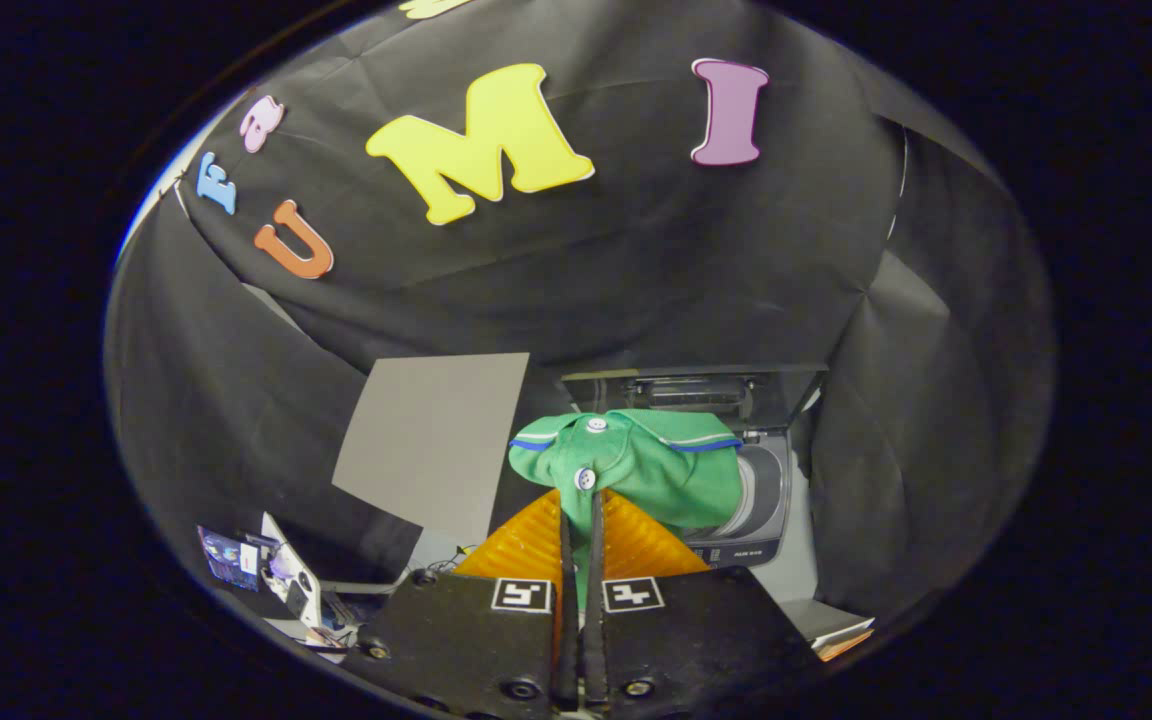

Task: Put the clothes into the washing machine and then close the washing machine lid.

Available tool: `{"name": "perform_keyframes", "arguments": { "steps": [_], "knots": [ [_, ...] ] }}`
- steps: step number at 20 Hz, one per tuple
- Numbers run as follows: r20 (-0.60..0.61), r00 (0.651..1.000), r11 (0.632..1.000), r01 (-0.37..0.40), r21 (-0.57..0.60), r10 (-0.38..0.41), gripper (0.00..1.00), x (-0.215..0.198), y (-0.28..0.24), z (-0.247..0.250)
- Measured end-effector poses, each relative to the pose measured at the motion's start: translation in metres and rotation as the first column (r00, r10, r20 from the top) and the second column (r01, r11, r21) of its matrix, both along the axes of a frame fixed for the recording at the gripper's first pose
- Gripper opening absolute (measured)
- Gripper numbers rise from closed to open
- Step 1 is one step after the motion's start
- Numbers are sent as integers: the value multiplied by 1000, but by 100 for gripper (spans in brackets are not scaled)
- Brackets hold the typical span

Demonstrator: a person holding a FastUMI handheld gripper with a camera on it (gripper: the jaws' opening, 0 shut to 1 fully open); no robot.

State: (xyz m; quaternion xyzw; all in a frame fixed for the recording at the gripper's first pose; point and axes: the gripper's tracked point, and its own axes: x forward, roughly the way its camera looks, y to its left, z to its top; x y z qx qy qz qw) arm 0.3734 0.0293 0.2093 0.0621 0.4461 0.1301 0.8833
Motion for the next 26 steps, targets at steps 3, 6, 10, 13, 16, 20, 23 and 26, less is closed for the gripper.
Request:
{"name": "perform_keyframes", "arguments": {
  "steps": [3,6,10,13,16,20,23,26],
  "knots": [
    [-21,1000,1000,-5,2,5,6,14,-10,-29],
    [-37,999,1000,-2,16,3,6,30,-17,-58],
    [-50,999,1000,3,-19,-4,6,46,-34,-97],
    [-54,998,999,24,-33,-26,6,55,-44,-118],
    [-56,998,998,29,-53,-32,6,66,-52,-142],
    [-46,998,997,34,-72,-37,6,81,-59,-173],
    [-46,997,997,56,-47,-58,6,83,-56,-196],
    [-32,997,997,65,-50,-67,6,89,-59,-217]
  ]
}}
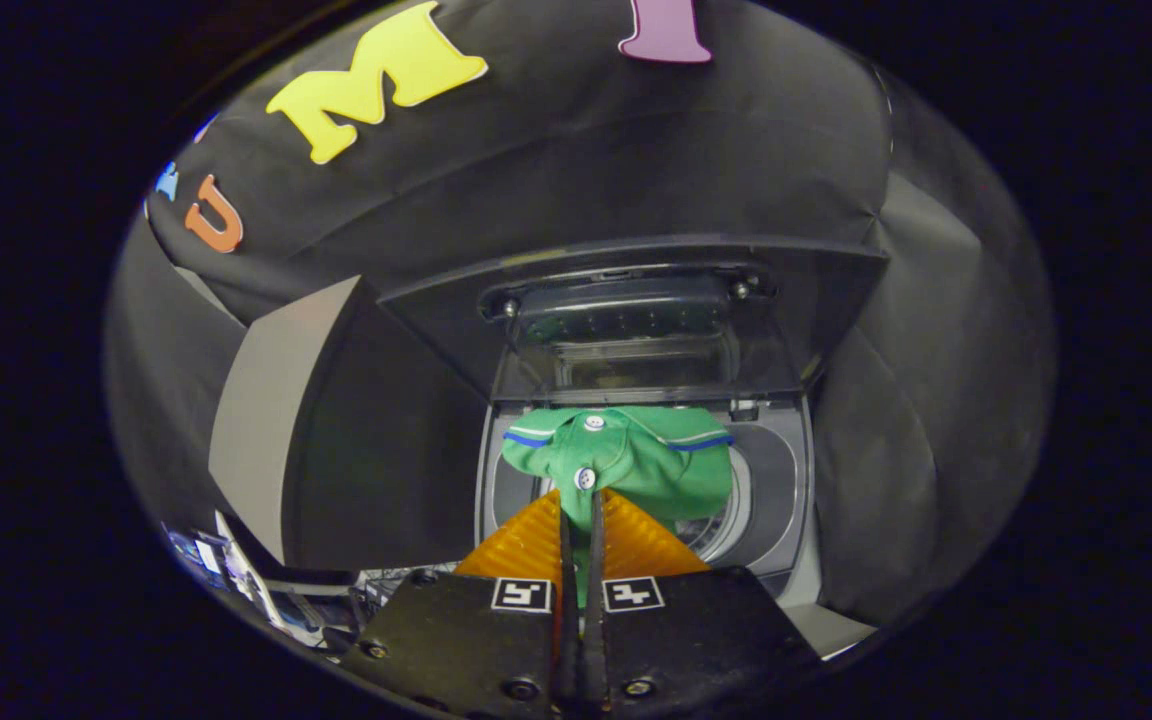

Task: Put the clothes into the washing machine and then close the washing machine lid.

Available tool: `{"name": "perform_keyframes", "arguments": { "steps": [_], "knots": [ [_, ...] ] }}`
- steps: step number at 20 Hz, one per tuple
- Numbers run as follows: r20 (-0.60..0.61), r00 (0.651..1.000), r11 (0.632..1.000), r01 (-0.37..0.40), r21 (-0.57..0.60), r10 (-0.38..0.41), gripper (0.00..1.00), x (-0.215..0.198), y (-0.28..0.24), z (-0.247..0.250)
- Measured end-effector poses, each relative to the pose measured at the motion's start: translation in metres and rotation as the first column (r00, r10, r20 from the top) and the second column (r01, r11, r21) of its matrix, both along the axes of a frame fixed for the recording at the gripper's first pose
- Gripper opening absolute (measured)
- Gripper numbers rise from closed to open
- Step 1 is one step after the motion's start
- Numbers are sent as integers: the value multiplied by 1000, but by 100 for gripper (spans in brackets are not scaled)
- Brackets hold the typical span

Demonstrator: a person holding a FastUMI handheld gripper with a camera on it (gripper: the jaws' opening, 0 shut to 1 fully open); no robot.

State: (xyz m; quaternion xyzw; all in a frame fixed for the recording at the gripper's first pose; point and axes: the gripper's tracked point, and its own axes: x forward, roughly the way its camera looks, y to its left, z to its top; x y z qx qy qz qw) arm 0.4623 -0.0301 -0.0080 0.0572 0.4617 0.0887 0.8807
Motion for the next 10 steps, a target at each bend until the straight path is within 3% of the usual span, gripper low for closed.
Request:
{"name": "perform_keyframes", "arguments": {
  "steps": [10],
  "knots": [
    [13,1000,999,-17,-49,17,6,19,-10,-79]
  ]
}}
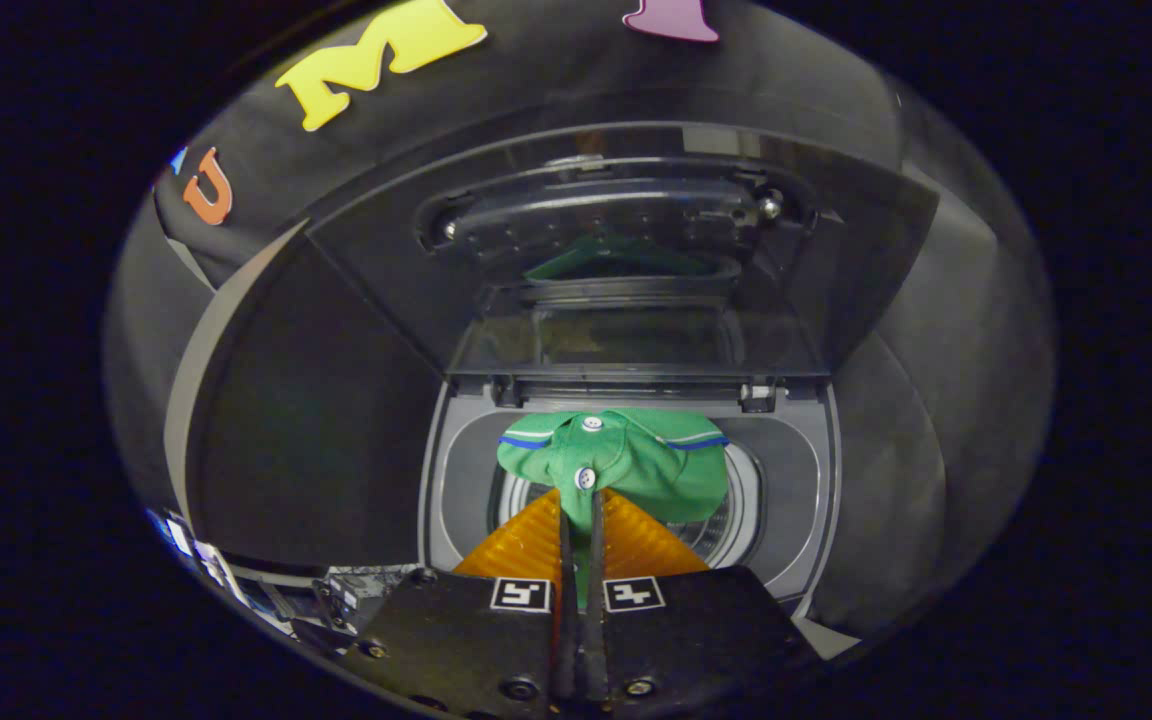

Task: Put the clothes into the washing machine and then close the washing machine lid.

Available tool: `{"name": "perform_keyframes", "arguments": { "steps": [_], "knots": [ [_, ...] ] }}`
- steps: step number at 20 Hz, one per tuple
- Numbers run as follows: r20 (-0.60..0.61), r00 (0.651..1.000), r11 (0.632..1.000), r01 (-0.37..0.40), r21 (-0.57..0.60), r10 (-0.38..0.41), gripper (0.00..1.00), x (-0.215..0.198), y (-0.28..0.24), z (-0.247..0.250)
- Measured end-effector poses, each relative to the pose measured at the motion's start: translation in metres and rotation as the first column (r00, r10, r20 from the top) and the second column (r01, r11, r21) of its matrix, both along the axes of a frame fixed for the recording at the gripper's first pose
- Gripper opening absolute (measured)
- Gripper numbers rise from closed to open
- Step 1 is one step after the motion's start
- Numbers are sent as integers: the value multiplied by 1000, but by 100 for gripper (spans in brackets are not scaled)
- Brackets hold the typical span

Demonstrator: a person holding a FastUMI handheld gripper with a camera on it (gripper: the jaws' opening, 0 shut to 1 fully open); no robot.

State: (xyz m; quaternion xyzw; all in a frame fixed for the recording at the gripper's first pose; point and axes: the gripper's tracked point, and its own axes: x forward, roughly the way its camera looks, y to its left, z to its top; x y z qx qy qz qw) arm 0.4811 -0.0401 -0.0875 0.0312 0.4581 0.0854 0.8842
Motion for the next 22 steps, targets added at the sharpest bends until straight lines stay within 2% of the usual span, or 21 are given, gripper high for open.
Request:
{"name": "perform_keyframes", "arguments": {
  "steps": [16,18,22],
  "knots": [
    [15,991,991,131,-27,-131,9,23,-17,-81],
    [21,992,991,129,-31,-128,11,23,-17,-82],
    [72,995,994,80,-71,-75,26,24,-16,-64]
  ]
}}
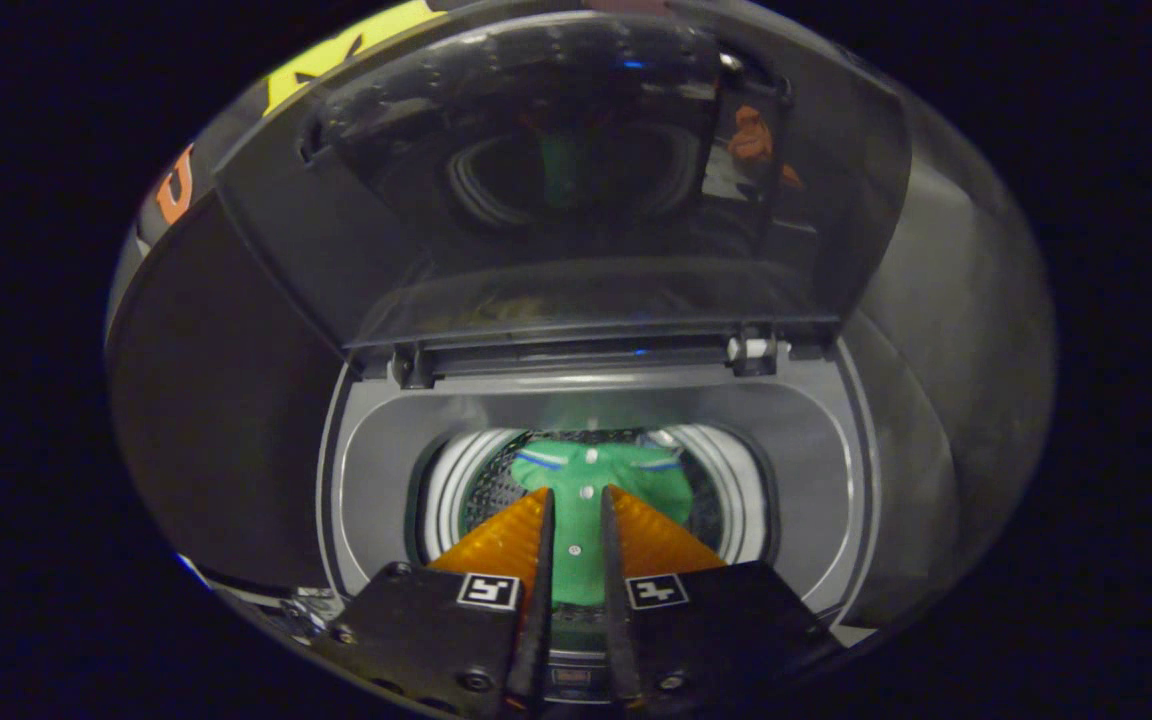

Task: Put the clothes into the washing machine and then close the washing machine lid.

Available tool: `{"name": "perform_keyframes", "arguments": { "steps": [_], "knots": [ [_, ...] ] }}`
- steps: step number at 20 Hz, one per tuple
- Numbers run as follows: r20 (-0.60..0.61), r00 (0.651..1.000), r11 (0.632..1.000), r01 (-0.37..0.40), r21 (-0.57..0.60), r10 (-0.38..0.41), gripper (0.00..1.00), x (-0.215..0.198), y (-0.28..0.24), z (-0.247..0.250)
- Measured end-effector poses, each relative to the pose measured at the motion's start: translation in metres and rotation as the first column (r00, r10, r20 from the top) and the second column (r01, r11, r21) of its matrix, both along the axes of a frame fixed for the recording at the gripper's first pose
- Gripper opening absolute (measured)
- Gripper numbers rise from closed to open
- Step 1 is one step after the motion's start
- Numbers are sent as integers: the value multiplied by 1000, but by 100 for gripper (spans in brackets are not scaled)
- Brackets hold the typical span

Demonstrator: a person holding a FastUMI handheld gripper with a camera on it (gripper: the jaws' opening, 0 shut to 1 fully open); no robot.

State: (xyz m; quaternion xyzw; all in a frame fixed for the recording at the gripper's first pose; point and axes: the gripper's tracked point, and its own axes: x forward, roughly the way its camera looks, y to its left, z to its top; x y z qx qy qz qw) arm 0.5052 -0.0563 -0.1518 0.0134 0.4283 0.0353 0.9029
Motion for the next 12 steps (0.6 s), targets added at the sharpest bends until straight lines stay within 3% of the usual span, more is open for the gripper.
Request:
{"name": "perform_keyframes", "arguments": {
  "steps": [2,3,5,12],
  "knots": [
    [16,999,999,-35,3,35,42,-3,8,15],
    [29,998,999,-50,-3,50,56,-4,8,25],
    [76,995,997,-60,-51,64,67,-1,5,45],
    [183,977,993,-101,-61,111,67,5,22,126]
  ]
}}
